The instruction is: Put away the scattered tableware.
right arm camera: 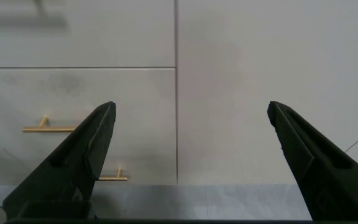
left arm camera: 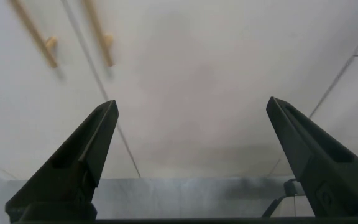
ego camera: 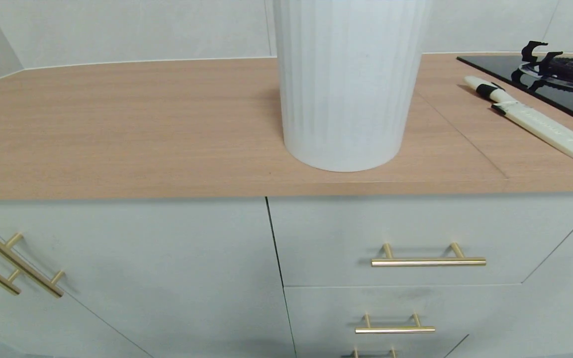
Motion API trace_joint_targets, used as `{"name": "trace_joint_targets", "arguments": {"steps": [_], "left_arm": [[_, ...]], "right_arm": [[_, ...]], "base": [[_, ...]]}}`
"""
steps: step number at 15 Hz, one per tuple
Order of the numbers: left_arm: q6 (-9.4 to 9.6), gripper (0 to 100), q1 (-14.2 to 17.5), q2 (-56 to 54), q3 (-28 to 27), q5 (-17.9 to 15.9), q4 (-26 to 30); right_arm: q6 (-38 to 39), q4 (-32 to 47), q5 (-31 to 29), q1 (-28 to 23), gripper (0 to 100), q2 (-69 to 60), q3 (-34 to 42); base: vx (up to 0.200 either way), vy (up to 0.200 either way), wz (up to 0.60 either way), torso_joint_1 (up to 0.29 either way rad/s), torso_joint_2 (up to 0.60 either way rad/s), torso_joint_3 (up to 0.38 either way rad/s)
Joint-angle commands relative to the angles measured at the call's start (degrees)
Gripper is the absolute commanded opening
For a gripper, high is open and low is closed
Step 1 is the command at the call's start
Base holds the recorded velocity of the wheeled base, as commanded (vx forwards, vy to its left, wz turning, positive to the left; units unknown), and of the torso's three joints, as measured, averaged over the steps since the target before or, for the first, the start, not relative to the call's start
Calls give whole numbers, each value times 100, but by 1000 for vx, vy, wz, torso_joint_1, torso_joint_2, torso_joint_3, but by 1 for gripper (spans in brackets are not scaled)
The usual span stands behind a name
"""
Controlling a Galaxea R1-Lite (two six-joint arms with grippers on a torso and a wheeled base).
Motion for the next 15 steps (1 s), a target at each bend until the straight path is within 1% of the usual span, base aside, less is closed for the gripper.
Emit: {"name": "trace_joint_targets", "arguments": {"steps": [1, 15], "left_arm": [[2, 100, 1, 2, 1, 3, 1], [-7, 100, 1, 2, 1, 3, 1]], "right_arm": [[-2, 0, 1, 0, 100, 9, 0], [-11, 0, 10, 0, 100, 9, 0]], "base": [[0, 0, 0, 0, 0, 0], [0, 0, 0, 0, 0, 0]]}}
